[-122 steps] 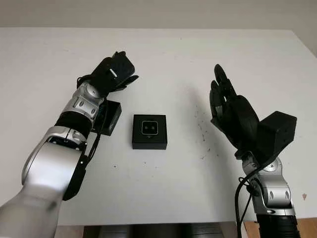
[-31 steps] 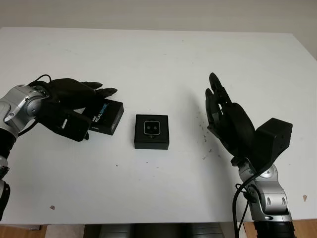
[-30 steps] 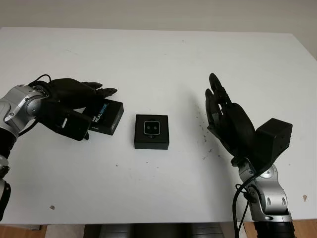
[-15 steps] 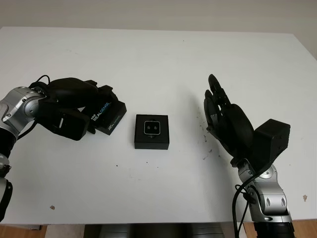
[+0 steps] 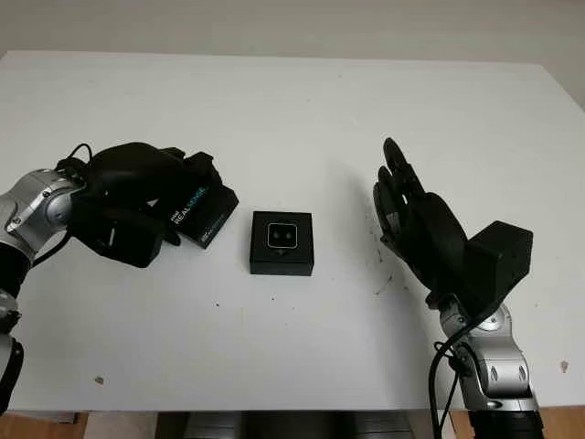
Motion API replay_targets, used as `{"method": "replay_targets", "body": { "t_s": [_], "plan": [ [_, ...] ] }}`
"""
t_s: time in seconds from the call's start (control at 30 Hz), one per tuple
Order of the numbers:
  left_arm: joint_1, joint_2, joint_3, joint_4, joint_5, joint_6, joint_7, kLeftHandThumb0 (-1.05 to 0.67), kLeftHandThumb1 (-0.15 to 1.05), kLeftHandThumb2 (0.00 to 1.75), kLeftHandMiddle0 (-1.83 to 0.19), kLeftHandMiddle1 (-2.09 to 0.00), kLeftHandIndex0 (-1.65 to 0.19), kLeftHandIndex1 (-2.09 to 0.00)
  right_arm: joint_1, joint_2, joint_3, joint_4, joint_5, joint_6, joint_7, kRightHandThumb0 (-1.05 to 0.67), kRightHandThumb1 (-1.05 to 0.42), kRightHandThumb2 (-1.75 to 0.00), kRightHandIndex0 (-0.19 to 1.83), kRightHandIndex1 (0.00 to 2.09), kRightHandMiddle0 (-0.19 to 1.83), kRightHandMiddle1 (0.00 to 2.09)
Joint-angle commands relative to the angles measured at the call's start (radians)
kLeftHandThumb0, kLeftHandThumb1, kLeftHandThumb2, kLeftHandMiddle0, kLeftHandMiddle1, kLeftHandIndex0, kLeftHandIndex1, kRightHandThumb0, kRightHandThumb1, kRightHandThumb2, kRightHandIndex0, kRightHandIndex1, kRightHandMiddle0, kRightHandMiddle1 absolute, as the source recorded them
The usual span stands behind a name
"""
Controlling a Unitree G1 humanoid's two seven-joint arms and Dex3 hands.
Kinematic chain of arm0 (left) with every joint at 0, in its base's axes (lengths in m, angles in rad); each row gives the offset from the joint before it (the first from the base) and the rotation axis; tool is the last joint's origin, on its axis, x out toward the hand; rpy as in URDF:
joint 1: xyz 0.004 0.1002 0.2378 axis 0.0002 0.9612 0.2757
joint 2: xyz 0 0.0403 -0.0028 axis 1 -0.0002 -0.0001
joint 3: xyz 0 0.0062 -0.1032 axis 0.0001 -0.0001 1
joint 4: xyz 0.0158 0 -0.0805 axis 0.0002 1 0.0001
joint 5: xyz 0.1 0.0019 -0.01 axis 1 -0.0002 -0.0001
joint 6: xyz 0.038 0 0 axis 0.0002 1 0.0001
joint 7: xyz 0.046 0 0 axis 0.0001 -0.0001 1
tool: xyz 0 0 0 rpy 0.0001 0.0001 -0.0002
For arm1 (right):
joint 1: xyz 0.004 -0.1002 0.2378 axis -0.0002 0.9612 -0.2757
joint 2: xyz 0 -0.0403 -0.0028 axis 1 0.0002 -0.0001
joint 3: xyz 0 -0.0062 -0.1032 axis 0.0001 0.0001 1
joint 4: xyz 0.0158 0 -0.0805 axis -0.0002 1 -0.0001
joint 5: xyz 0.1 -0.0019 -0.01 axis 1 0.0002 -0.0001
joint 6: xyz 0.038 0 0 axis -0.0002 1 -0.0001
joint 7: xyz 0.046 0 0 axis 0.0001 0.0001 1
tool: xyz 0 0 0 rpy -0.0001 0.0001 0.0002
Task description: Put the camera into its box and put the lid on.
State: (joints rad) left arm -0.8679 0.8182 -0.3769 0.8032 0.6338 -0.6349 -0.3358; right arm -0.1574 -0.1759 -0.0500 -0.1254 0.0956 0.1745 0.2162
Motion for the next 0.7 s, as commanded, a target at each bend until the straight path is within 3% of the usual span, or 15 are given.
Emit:
{"method": "replay_targets", "body": {
  "t_s": [0.0,0.13,0.3,0.43,0.67],
  "plan": [
    [0.027,-0.019,0.038,-0.033,-0.063,0.032,-0.039,-0.27,1.05,0.34,-0.05,-1.95,0.01,-1.65,0.011,-0.003,0.002,-0.018,-0.004,-0.007,-0.003,-0.78,-1.05,-0.58,-0.14,0.06,-0.11,0.06],
    [0.059,-0.036,0.11,-0.173,-0.182,0.217,-0.151,-0.28,1.05,0.34,-0.17,-1.82,-0.04,-1.62,0.01,0.0,0.01,-0.012,-0.007,-0.015,-0.001,-0.77,-1.05,-0.58,-0.14,0.06,-0.12,0.06],
    [0.099,-0.05,0.163,-0.385,-0.247,0.454,-0.251,-0.27,1.05,0.29,-0.3,-1.86,-0.1,-1.69,0.005,0.011,0.019,0.002,-0.006,-0.028,-0.005,-0.77,-1.05,-0.59,-0.15,0.05,-0.13,0.05],
    [0.11,-0.054,0.177,-0.541,-0.267,0.628,-0.338,-0.26,1.05,0.28,-0.34,-1.89,-0.12,-1.83,0.0,0.022,0.028,0.007,-0.001,-0.025,-0.01,-0.77,-1.05,-0.58,-0.16,0.05,-0.14,0.05],
    [0.085,-0.075,0.155,-0.719,-0.268,0.908,-0.475,-0.27,1.05,0.29,-0.3,-1.75,-0.14,-1.72,-0.008,0.03,0.042,0.015,-0.008,-0.022,-0.017,-0.77,-1.05,-0.59,-0.16,0.05,-0.14,0.05]
  ]
}}
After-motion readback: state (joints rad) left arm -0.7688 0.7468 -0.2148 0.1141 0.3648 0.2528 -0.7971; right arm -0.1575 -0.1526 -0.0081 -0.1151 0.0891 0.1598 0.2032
